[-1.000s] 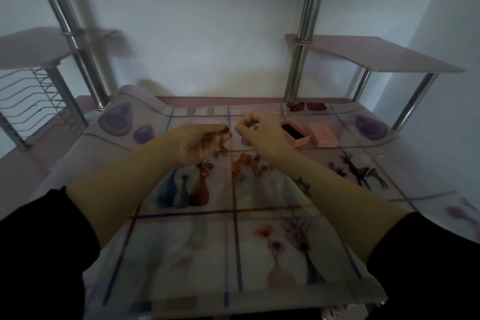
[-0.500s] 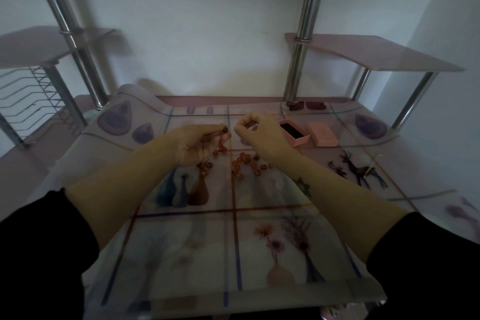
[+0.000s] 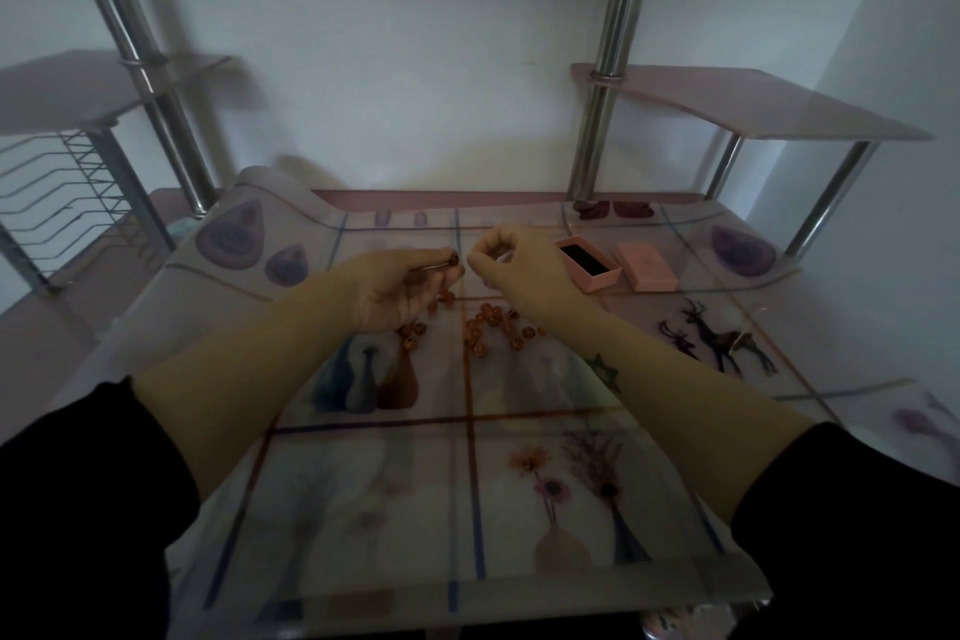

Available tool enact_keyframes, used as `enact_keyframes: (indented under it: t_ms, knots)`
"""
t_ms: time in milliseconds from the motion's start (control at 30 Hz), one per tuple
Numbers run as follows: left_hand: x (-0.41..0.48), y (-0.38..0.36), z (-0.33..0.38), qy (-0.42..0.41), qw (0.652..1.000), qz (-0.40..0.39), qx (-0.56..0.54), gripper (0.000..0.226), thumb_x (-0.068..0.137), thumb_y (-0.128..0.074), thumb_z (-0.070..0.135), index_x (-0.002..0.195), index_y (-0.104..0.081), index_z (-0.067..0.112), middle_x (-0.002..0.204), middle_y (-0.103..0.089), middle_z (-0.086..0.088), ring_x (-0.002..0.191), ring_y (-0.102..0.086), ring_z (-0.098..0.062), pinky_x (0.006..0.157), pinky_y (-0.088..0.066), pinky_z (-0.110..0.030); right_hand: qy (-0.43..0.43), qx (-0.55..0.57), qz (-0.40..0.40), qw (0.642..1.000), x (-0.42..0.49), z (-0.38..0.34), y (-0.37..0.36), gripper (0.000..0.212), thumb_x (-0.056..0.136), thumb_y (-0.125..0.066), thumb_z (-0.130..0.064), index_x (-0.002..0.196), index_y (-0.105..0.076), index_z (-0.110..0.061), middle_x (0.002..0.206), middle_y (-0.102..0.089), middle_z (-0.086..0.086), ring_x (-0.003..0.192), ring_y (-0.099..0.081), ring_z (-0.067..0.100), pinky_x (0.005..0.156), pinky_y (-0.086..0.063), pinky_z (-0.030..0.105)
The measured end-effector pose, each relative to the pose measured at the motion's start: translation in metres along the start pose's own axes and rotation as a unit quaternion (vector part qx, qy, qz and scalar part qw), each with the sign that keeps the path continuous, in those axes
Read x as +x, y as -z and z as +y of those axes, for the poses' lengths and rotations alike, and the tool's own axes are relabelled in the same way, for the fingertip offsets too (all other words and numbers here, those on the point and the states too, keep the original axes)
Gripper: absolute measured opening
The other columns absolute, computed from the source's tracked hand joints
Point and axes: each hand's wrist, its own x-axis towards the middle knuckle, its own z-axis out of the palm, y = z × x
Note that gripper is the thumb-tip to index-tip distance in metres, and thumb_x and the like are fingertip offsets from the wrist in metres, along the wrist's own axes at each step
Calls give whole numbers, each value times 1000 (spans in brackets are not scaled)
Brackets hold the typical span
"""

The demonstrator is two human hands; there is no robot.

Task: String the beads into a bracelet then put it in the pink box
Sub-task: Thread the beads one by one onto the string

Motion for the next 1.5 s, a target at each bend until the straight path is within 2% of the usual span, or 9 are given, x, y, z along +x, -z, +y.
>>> enact_keyframes:
  t_ms: [267,500,667,800,933,1200,1333,1433,1500]
  knots:
    - [-1,-3,-3,-1,1000,-12,3,9,87,-65,8,89,-70,0,79,-73,-9,64,-69,-7,53,-54,-11,-4,-11,-4,1000,0,-2,-1,9,87,-67,-16,88,-70,-7,80,-66,-2,68,-54,0,63,-44,15]
    - [-4,-3,0,-5,1000,-14,5,8,87,-64,6,87,-70,1,73,-73,-7,63,-70,-7,52,-54,-12,-21,51,-26,998,0,-3,2,9,86,-71,-9,94,-71,-6,71,-67,1,57,-60,12,60,-56,27]
    - [-6,-6,3,1,1000,-14,26,10,83,-69,13,85,-73,4,69,-71,-4,57,-66,-6,49,-53,-12,-16,46,-69,996,3,-4,4,22,88,-68,-12,110,-69,-6,74,-69,0,56,-63,7,58,-53,16]
    - [-7,-9,8,-40,996,15,77,15,86,-69,24,87,-68,10,63,-65,2,53,-59,-3,45,-48,-8,-8,16,-78,997,7,-5,8,18,89,-68,-15,106,-70,-9,70,-67,-4,55,-61,9,56,-51,17]
    - [-12,-12,20,-123,992,13,24,9,88,-67,21,87,-66,11,81,-73,-1,76,-69,-11,55,-55,-16,-24,-19,-88,996,13,-1,14,18,90,-66,-14,106,-70,-8,80,-66,0,60,-62,15,54,-51,18]
    - [-18,-19,36,-172,984,-15,-38,9,87,-68,16,90,-64,9,76,-74,-2,77,-73,-14,55,-55,-16,-31,-71,-122,990,17,13,16,18,87,-68,-10,105,-73,-10,95,-69,-4,78,-60,-2,68,-49,7]
    - [-18,-21,41,-197,980,-18,-31,10,87,-69,16,90,-64,8,78,-75,-2,79,-73,-14,58,-55,-17,-53,-83,-122,988,21,15,19,21,89,-66,-10,109,-71,-11,103,-72,4,84,-68,9,77,-56,21]
    - [-17,-22,41,-200,980,-22,-1,9,87,-69,15,88,-64,7,79,-74,-3,81,-73,-16,59,-55,-17,-78,-36,-108,990,22,10,18,24,94,-55,-3,115,-66,-8,107,-70,11,62,-65,7,56,-53,16]
    - [-16,-24,39,-202,979,-21,24,10,86,-69,14,88,-64,6,79,-74,-5,80,-73,-17,61,-56,-18,-102,56,-102,988,23,0,17,29,96,-45,0,116,-64,-9,112,-68,10,52,-60,10,54,-52,23]
